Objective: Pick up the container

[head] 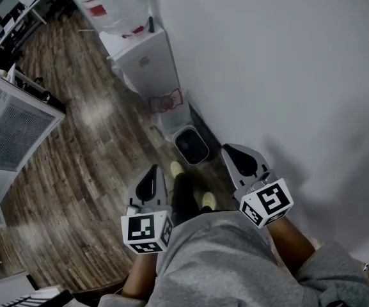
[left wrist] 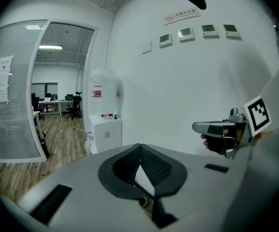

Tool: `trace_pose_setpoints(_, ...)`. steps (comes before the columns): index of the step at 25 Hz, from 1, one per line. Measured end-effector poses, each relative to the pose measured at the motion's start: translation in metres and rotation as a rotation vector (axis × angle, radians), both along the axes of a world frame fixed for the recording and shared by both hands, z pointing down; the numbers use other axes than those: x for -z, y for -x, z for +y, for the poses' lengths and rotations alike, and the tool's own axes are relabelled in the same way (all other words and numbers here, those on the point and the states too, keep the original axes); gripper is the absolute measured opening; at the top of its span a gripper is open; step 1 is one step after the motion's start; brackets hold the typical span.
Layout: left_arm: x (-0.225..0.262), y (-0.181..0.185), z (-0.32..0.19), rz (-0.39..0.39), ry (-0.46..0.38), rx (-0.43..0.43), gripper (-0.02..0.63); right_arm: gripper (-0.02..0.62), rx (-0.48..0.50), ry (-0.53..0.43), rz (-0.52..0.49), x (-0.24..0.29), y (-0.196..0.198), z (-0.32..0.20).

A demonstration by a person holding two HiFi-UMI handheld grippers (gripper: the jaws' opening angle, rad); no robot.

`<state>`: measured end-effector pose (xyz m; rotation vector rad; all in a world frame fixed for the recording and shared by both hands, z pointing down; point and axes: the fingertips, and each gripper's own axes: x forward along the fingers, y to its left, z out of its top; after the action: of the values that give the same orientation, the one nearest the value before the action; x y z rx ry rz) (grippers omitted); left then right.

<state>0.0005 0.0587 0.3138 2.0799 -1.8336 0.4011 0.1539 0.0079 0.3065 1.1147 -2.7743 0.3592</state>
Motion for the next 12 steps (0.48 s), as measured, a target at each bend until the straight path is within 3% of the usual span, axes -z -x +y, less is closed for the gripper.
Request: trace_pose_setpoints(12, -0.017, 0.023, -0.054, 0.016, 0.031, -0.027, 0.014, 0.026, -0.018, 0.023, 0.034, -0.011, 0.022, -0.052)
